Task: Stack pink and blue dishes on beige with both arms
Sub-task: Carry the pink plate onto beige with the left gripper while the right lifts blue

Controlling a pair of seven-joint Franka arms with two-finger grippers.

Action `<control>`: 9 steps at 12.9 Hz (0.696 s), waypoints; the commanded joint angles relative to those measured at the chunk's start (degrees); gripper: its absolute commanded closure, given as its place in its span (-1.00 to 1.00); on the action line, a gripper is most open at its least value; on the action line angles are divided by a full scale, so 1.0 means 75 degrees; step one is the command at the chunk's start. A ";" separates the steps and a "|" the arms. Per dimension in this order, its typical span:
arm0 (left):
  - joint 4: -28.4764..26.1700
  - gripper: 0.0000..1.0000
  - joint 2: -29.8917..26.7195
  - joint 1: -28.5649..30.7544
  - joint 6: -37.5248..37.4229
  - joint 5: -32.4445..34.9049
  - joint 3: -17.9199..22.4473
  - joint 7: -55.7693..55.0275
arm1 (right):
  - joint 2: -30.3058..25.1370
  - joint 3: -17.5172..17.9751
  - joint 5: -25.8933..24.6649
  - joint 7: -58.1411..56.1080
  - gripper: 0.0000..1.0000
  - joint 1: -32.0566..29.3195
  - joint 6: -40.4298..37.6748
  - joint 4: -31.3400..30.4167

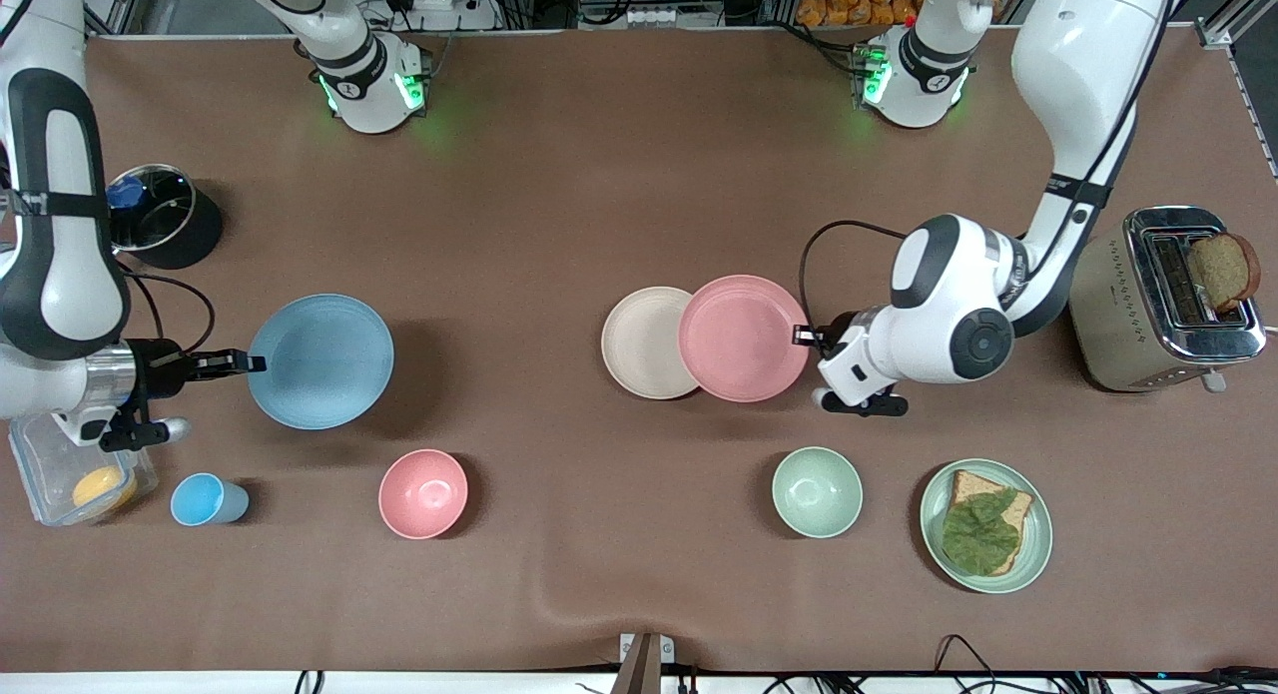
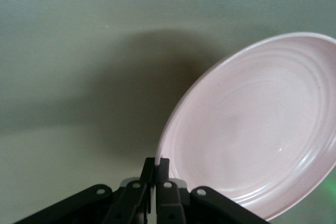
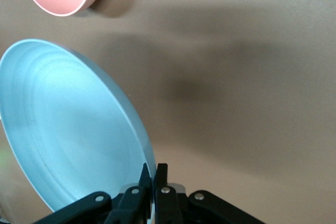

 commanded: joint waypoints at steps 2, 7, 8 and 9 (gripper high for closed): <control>0.0238 1.00 0.0439 -0.0540 0.0490 -0.0147 0.0021 -0.0330 | -0.0069 -0.0034 0.0134 0.0065 1.00 -0.0025 -0.0160 0.0070; 0.0249 1.00 0.0732 -0.1091 0.0818 -0.0100 0.0032 -0.0728 | -0.0105 -0.0034 0.0134 0.0077 1.00 0.0336 -0.0490 0.0058; 0.0249 1.00 0.0779 -0.1219 0.0935 -0.0088 0.0032 -0.0763 | -0.0093 -0.0034 0.0146 0.0077 1.00 0.0628 -0.0396 0.0058; 0.0249 1.00 0.0814 -0.1290 0.0971 -0.0111 0.0055 -0.0775 | -0.0093 -0.0046 0.0134 0.0169 1.00 0.0956 -0.0209 0.0035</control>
